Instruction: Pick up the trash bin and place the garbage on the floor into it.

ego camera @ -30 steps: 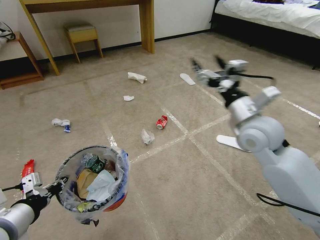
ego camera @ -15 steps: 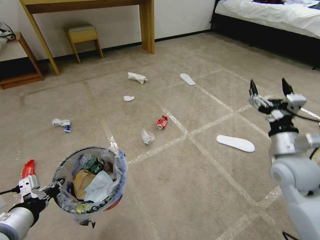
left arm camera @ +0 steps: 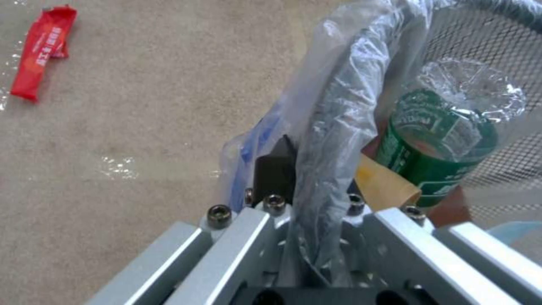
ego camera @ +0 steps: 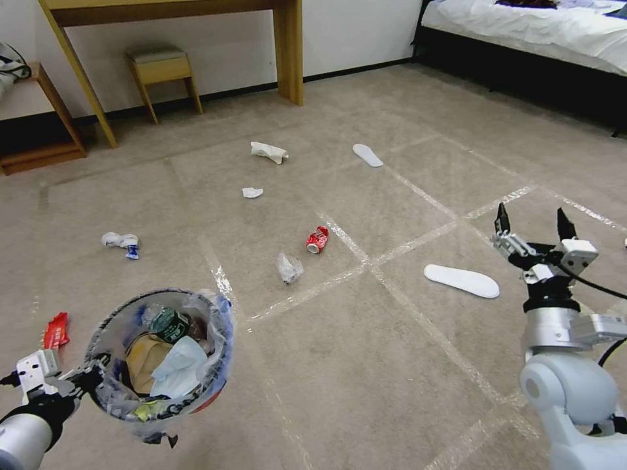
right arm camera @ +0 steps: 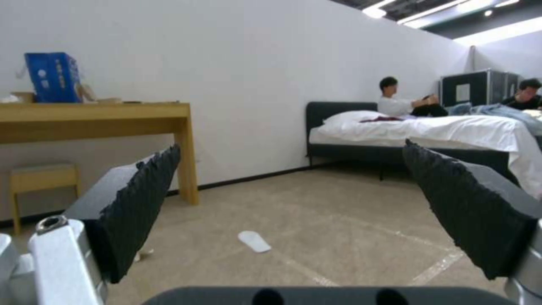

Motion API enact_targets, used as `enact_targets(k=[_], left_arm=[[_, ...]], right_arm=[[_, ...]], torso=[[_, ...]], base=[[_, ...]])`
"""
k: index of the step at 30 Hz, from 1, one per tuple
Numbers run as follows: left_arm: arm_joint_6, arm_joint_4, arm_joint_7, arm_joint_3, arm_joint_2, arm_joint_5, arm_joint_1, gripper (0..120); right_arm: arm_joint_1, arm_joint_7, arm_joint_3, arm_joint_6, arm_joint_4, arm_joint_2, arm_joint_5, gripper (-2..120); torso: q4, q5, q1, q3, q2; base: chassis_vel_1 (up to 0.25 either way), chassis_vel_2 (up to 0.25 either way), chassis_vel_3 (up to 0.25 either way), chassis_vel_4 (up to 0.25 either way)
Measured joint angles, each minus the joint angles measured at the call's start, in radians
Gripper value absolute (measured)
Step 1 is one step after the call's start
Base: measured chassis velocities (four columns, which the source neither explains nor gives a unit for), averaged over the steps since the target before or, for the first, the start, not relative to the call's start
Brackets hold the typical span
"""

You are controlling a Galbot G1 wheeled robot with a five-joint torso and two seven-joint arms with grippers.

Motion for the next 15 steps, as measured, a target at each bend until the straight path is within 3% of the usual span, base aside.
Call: enact_targets(k=[15], left_arm=[[0.0, 0.005, 0.0, -0.024, -0.029, 0.005, 0.013, 1]], right_arm=[[-0.014, -0.013, -0.027, 0.028, -0.021, 0.007, -0.011, 100]], torso=[[-0.0001, 0.0002, 0.0, 0.0, 0.0]], base=[[0.0, 0.0, 0.0, 0.0]])
